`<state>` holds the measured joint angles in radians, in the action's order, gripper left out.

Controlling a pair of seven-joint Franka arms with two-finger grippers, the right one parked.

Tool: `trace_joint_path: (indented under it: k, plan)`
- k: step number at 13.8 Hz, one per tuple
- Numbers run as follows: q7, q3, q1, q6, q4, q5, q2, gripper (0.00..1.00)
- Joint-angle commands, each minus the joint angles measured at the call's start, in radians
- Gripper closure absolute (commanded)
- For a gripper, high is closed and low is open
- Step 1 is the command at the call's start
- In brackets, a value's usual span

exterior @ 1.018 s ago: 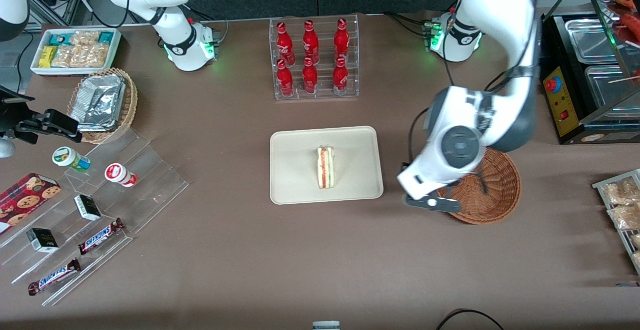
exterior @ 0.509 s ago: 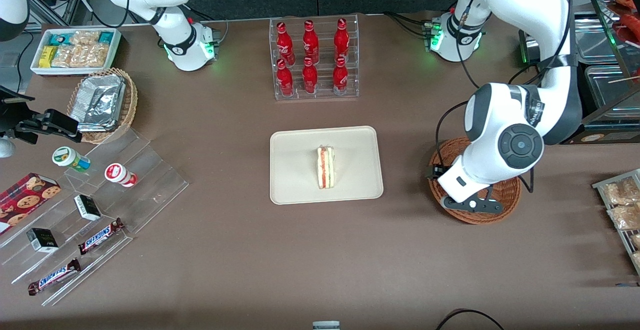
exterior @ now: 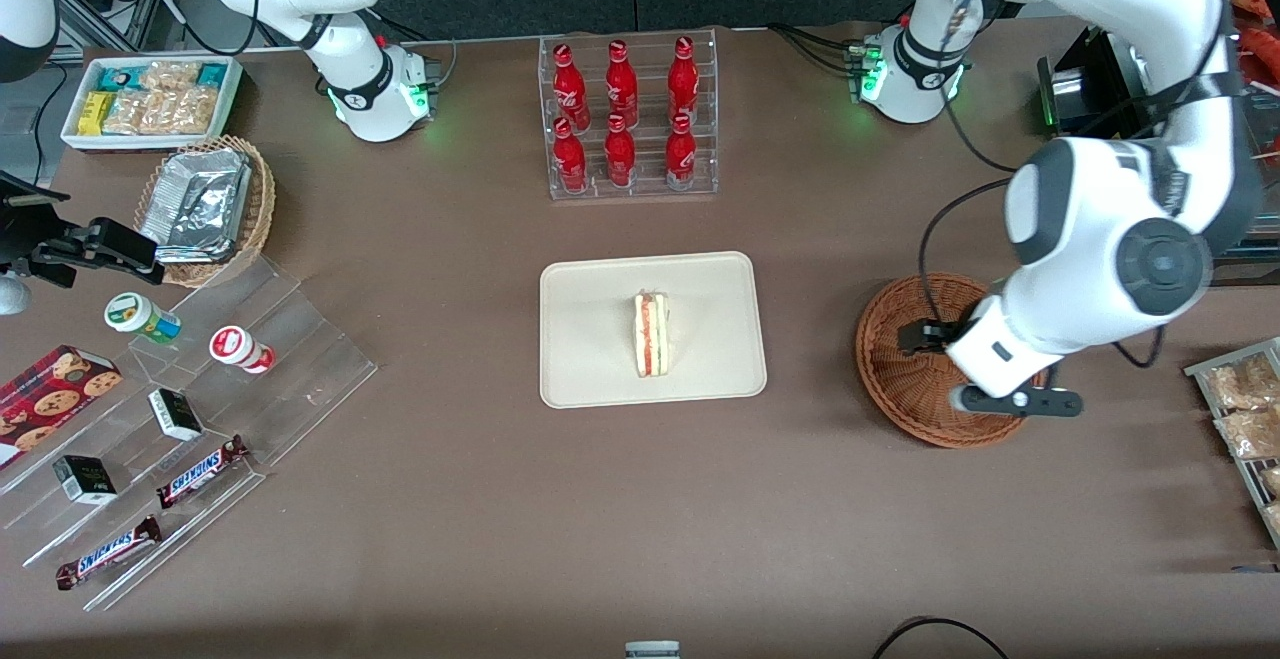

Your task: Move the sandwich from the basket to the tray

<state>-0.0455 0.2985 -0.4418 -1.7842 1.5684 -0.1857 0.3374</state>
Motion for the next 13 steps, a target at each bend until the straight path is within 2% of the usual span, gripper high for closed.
trace_joint_path:
  k: [1, 3, 6, 13]
  plan:
    - [0.002, -0.167, 0.165, 0.070, 0.030, 0.069, -0.096, 0.00]
    - [0.009, -0.283, 0.277, 0.139, 0.028, 0.136, -0.132, 0.00]
    - [0.010, -0.350, 0.374, 0.210, 0.031, 0.144, -0.199, 0.00]
    - [0.019, -0.354, 0.396, 0.351, 0.065, 0.192, -0.360, 0.00]
